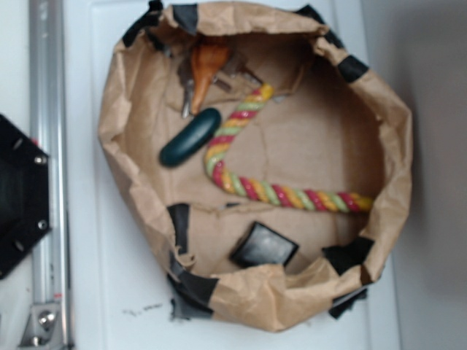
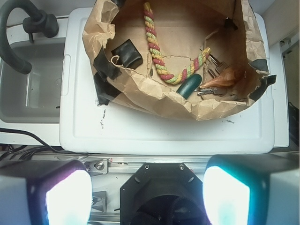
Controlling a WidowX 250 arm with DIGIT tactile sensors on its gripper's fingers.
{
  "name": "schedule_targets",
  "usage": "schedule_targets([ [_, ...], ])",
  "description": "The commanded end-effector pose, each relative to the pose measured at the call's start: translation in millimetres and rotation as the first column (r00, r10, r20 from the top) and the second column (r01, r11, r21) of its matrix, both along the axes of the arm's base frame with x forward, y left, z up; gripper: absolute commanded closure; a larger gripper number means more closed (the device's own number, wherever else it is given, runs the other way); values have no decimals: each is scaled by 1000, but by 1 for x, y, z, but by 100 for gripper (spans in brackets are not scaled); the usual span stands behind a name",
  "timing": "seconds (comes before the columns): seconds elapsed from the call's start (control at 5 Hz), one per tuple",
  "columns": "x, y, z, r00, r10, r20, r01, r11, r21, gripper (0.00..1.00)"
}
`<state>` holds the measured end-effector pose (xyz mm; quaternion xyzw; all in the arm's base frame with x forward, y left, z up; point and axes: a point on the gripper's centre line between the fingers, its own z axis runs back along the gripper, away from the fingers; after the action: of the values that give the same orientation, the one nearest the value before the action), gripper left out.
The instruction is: Grab the black box.
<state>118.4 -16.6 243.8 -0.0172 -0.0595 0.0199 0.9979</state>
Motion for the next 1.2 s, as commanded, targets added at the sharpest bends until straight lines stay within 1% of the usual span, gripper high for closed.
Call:
schedule_targets([
  [0.0, 0, 0, 0, 1000, 0, 0, 0, 1000, 0, 0],
  [0.2, 50, 16, -17, 999, 5, 53, -7, 999, 45, 0],
  [0.4, 95, 24, -35, 993, -22, 115, 12, 996, 84, 0],
  [0.6, 119, 39, -64, 995, -35, 92, 28, 997, 73, 0],
  [0.8, 131, 44, -104, 993, -111, 30, 111, 994, 21, 0],
  [1.0, 135, 19, -136, 942, -336, 11, 336, 942, -14, 0],
])
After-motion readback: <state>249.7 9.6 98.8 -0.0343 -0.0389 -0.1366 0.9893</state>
